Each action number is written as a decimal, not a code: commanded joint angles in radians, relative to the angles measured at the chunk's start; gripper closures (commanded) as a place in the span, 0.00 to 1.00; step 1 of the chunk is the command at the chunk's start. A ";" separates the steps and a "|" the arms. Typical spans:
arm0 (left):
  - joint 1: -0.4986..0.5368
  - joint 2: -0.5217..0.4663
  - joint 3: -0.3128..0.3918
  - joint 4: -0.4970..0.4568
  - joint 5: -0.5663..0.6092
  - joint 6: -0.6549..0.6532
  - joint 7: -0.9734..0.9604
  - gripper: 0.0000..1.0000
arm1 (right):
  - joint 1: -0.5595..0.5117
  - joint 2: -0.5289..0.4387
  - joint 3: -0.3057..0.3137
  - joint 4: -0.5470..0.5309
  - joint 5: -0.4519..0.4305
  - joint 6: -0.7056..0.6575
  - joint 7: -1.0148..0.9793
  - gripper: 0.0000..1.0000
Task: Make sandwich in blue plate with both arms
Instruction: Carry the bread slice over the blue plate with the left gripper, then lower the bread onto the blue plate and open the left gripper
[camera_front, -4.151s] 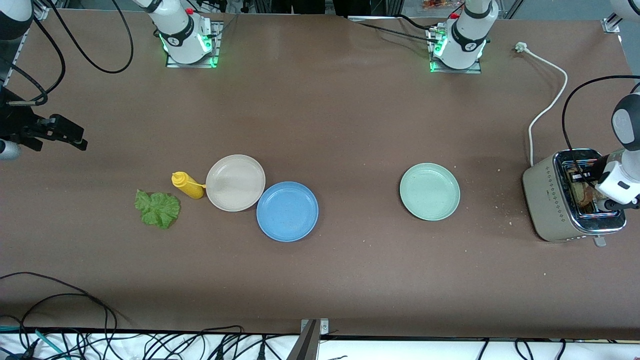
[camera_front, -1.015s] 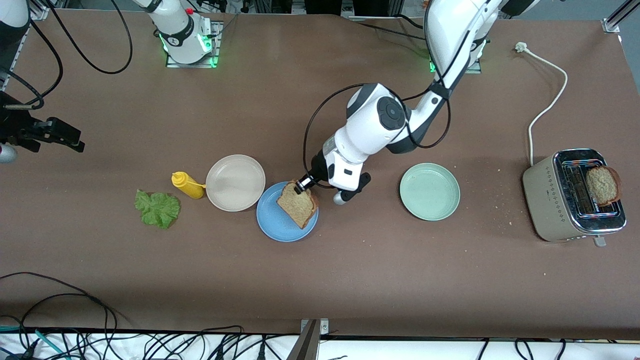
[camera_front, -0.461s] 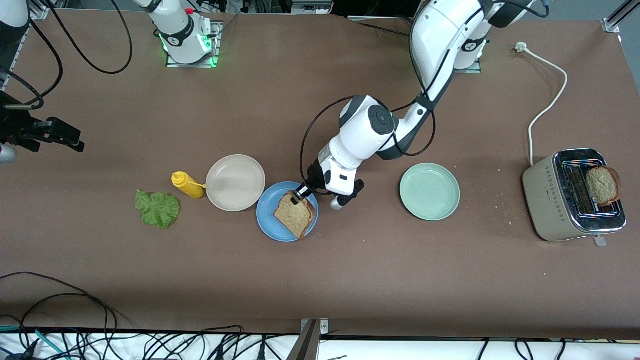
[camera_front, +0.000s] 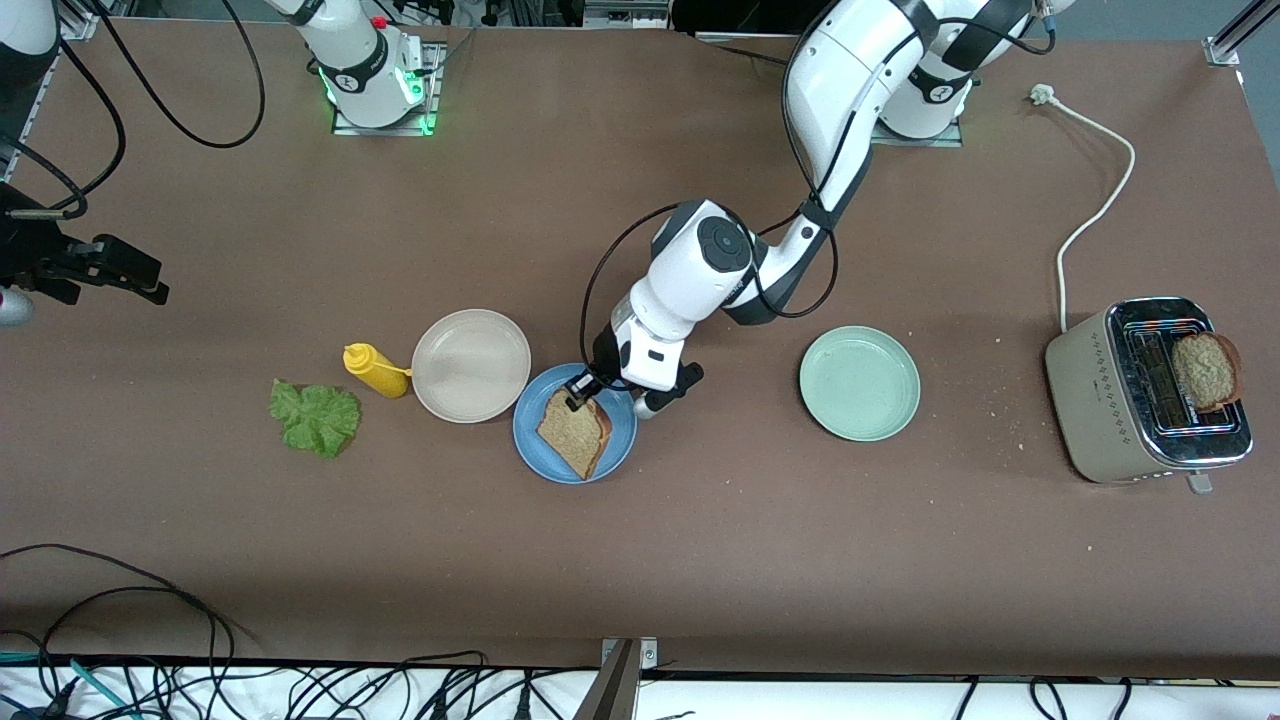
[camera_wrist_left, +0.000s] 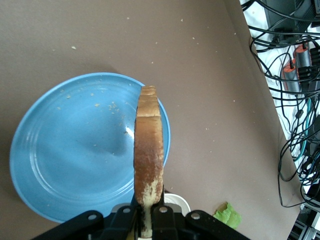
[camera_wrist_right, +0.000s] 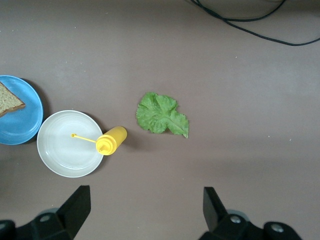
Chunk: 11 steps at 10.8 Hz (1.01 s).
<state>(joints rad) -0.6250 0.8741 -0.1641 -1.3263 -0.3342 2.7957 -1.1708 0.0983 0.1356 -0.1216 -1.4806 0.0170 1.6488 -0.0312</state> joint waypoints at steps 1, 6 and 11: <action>-0.028 0.069 0.020 0.107 -0.023 0.005 -0.009 1.00 | -0.005 -0.007 0.004 -0.003 0.011 -0.003 0.004 0.00; -0.053 0.092 0.020 0.104 -0.023 0.005 -0.009 1.00 | -0.005 -0.007 0.004 -0.001 0.011 -0.003 0.004 0.00; -0.053 0.091 0.020 0.088 -0.017 0.005 -0.007 1.00 | -0.005 -0.007 0.004 -0.001 0.011 -0.001 0.007 0.00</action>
<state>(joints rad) -0.6639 0.9510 -0.1595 -1.2619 -0.3342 2.7959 -1.1751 0.0982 0.1356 -0.1216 -1.4807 0.0170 1.6488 -0.0312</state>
